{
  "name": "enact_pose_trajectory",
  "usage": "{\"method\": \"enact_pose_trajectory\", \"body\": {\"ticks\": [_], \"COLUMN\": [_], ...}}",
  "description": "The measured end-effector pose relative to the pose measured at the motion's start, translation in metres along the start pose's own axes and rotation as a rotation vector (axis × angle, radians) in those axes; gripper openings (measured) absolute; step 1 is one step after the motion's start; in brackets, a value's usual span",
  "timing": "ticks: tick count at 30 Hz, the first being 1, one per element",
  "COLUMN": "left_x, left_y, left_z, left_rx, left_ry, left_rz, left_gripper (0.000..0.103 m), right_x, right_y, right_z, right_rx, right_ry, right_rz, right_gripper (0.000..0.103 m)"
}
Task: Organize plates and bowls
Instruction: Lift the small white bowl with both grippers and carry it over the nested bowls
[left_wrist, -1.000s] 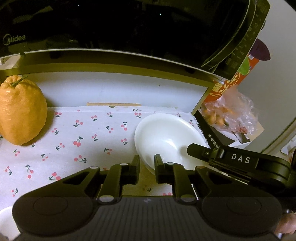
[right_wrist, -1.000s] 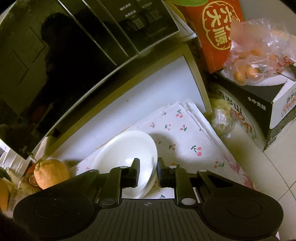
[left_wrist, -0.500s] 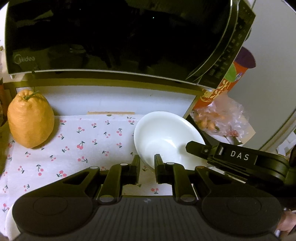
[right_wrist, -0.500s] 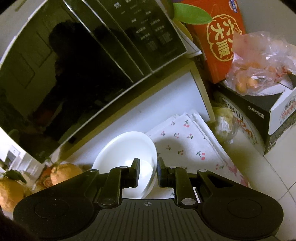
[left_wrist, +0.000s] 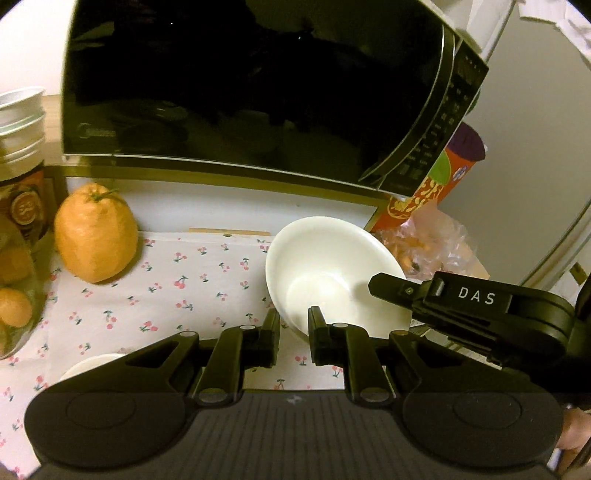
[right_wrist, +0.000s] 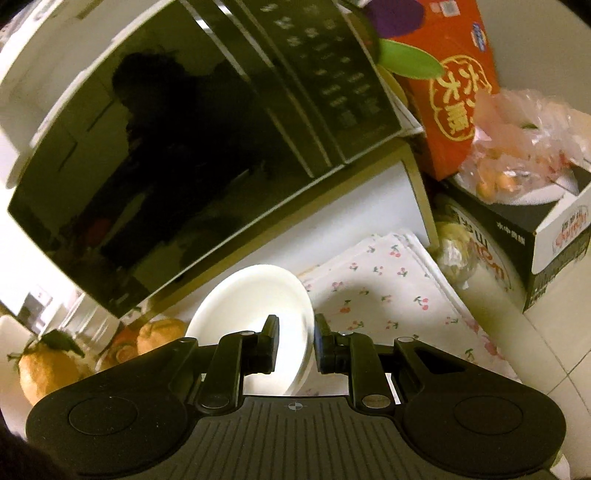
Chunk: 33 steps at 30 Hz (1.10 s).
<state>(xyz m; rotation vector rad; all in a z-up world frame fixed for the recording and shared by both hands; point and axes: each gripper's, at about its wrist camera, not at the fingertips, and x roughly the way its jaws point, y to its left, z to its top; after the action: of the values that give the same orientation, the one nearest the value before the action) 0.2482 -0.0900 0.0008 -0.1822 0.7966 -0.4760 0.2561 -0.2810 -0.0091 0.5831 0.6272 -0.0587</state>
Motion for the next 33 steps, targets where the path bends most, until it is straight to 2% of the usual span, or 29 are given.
{"method": "enact_pose_trajectory", "body": {"ticks": [17,26,33], "left_x": [-0.059,-0.071,-0.08], "left_y": [0.041,0.063,0.075], "left_z": [-0.025,-0.044,-0.049], "left_rx": [-0.111,-0.167,-0.164], "left_ry": [-0.029,-0.022,-0.019], "left_rz": [-0.013,-0.005,0.005], "left_gripper": [0.014,0.014,0.014], "right_x": [-0.021,-0.015,-0.015], "right_y": [0.058,0.074,0.085], "right_z": [-0.043,-0.069,-0.08], "right_rx": [-0.127,-0.14,-0.159], "right_ry": [0.047,0.072,0.082], "right_rz": [0.017,0.03,0.048], "right_gripper": [0.02,0.021,0.021]}}
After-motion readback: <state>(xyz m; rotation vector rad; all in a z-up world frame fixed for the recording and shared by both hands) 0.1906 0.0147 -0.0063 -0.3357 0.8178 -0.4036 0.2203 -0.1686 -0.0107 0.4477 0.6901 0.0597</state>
